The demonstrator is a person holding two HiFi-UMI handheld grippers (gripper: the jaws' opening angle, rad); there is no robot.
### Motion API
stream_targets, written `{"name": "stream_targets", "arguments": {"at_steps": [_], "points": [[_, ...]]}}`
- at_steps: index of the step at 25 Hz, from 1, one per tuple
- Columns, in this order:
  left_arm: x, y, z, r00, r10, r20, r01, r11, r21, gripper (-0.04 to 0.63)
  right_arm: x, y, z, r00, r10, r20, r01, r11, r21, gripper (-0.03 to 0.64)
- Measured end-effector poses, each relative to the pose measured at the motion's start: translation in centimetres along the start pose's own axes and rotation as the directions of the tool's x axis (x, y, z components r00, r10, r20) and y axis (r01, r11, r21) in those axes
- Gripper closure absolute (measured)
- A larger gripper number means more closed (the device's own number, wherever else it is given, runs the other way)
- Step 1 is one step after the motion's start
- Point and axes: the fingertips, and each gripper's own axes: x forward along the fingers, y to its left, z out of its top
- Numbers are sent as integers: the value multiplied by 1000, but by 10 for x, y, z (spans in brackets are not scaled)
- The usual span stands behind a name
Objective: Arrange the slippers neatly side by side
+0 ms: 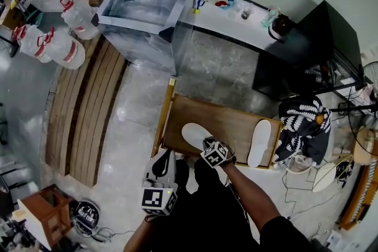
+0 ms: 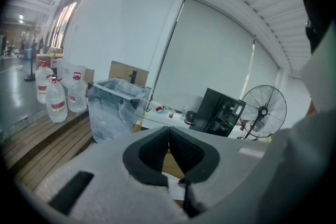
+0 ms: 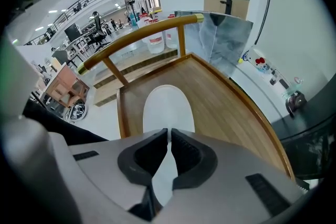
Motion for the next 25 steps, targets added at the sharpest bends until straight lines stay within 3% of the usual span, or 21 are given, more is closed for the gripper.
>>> {"name": "stream_targets", "arguments": {"at_steps": [12,25], "points": [[3,-13,7,999,-41,2,41,999,29,578,-22,-10,8,998,-38,58,35,998,59,591],[14,-36,19,991,-134,-1,134,988,78,578,-60,-26,2,986,-101,134,67,969,238,592]]}}
